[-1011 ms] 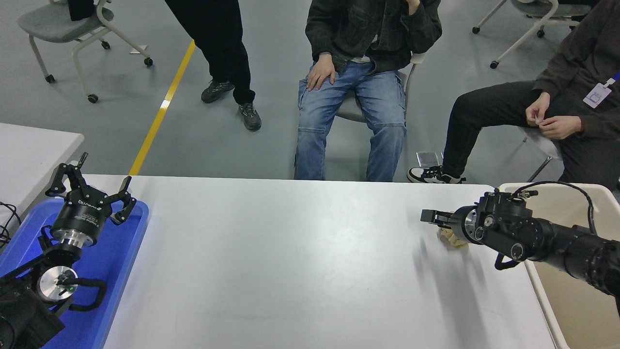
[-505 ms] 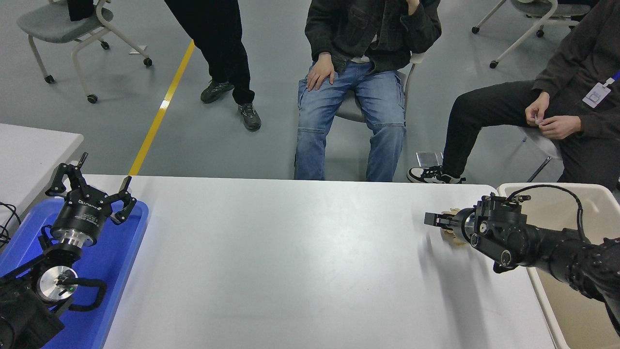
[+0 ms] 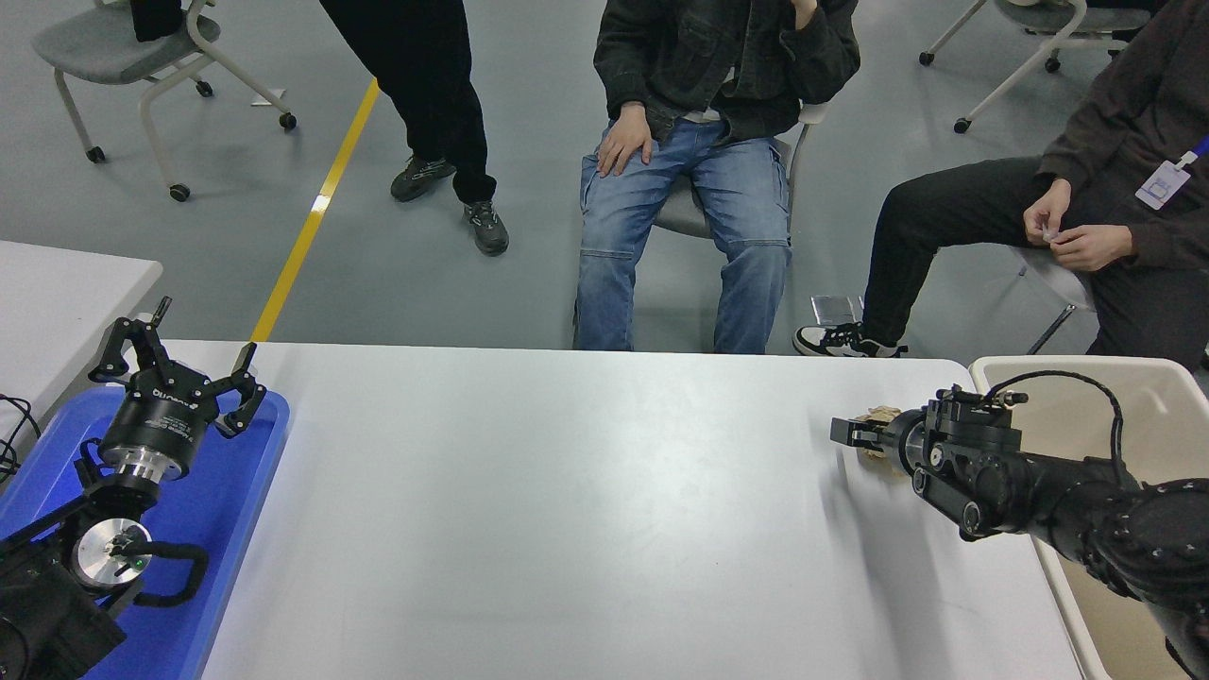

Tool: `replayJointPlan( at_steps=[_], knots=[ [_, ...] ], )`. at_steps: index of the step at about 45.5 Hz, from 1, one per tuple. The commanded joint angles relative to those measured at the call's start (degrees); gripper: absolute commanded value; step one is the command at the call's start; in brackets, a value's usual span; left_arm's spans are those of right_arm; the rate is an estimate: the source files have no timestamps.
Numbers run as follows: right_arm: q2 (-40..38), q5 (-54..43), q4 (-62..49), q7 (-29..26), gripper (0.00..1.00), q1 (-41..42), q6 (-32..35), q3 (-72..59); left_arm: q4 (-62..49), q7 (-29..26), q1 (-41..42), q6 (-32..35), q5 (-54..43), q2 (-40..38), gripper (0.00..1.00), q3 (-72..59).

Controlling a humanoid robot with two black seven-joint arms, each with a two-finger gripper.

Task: Clean the table surface

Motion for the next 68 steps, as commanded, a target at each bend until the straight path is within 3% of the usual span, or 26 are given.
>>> replayJointPlan(
  at_steps=[1,15,21,30,32,37,40,68],
  knots=[
    [2.12,0.02,-3.41,1.04,0.99,-1.25,-0.64,-1.73,0.08,-0.01,0.00,0.00,0.00,0.00,1.00,0.00],
    [3.79,0.11,-5.69,1.13,0.97,-3.45,-4.42,-4.98,0.00,-0.01,0.00,0.00,0.00,0.00,1.00,0.00],
    [4.59,0.02,-7.28,1.13,0.90,-4.68,-5.92,-5.24,0.00,-0.01,0.00,0.00,0.00,0.00,1.00,0.00],
    [4.59,0.02,-7.45,1.13,0.71,-5.12,-6.01,-5.24,0.00,-0.01,0.00,0.00,0.00,0.00,1.00,0.00],
    [4.50,0.02,-7.45,1.04,0.58,-5.12,-6.01,-5.24,0.00,-0.01,0.00,0.00,0.00,0.00,1.00,0.00],
    [4.50,0.20,-7.45,1.13,0.14,-5.03,-5.39,-5.07,0.00,-0.01,0.00,0.00,0.00,0.00,1.00,0.00],
    [4.50,0.20,-7.36,1.13,0.00,-5.12,-5.22,-5.16,0.00,-0.01,0.00,0.00,0.00,0.00,1.00,0.00],
    [4.06,1.17,-7.36,4.20,0.00,-3.80,-0.82,-4.19,0.00,-0.01,0.00,0.00,0.00,0.00,1.00,0.00]
  ],
)
